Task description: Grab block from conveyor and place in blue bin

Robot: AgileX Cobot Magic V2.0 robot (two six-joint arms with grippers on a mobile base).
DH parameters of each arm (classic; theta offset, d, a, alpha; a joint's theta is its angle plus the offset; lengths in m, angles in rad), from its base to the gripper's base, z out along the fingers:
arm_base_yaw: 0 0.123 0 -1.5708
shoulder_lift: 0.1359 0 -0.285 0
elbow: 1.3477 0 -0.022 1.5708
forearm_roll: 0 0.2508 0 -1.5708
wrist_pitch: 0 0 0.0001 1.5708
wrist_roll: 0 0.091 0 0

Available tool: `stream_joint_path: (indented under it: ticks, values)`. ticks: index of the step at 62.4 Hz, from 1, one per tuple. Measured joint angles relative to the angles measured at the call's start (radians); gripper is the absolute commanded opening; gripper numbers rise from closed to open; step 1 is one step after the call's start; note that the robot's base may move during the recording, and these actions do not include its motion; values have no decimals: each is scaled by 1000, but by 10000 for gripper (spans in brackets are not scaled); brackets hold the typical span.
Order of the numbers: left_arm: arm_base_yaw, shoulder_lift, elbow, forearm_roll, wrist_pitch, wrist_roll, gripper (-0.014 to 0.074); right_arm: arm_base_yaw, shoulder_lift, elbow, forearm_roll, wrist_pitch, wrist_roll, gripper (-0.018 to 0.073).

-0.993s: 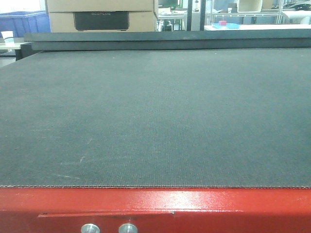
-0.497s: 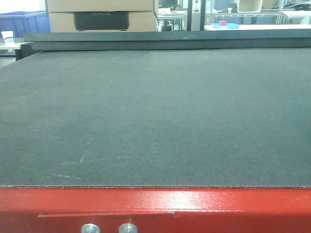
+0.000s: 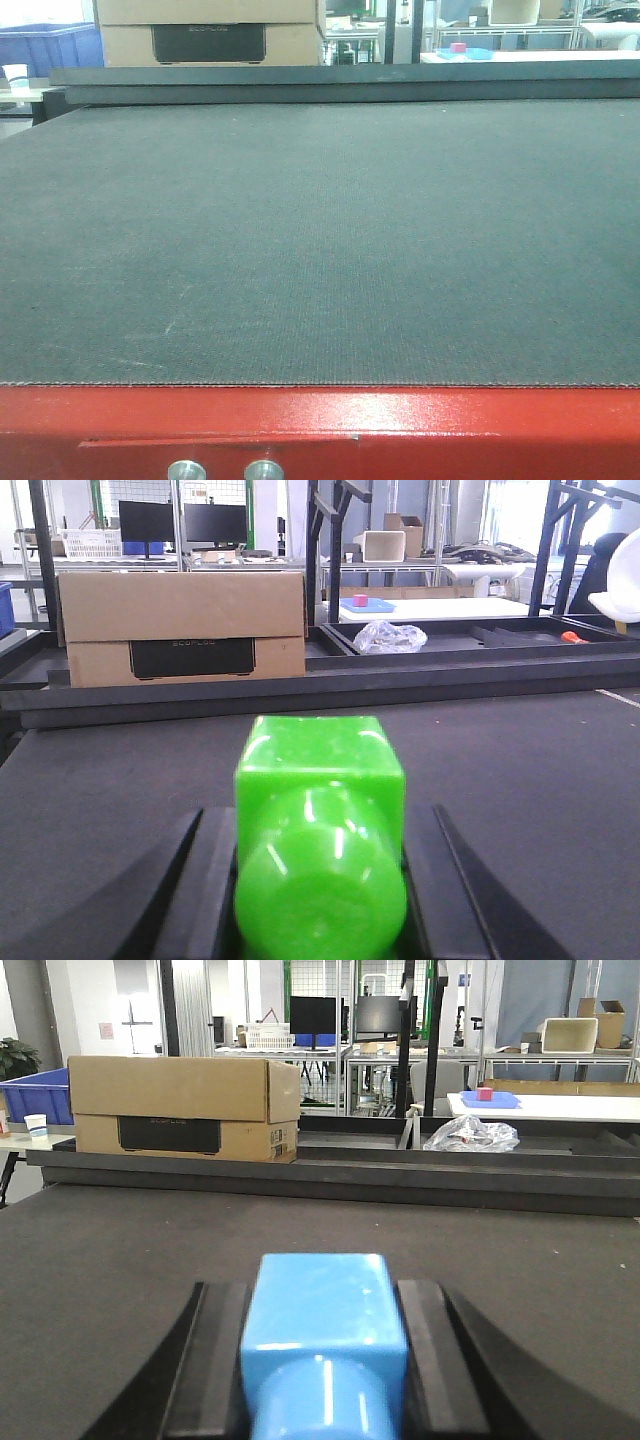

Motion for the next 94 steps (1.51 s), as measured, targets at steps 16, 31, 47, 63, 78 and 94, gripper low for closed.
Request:
stream_joint_path:
  ticks: [16, 31, 47, 63, 78, 94]
  values:
    - [0, 0, 0, 0, 0, 0, -111, 0, 0, 0, 0, 0, 0, -162]
    - [0, 0, 0, 0, 0, 0, -111, 0, 0, 0, 0, 0, 0, -162]
    - [0, 0, 0, 0, 0, 0, -111, 0, 0, 0, 0, 0, 0, -162]
    - [0, 0, 0, 0, 0, 0, -111, 0, 0, 0, 0, 0, 0, -162]
    - [0, -2, 0, 0, 0, 0, -111, 0, 0, 0, 0, 0, 0, -162]
    - [0, -2, 0, 0, 0, 0, -111, 0, 0, 0, 0, 0, 0, -162]
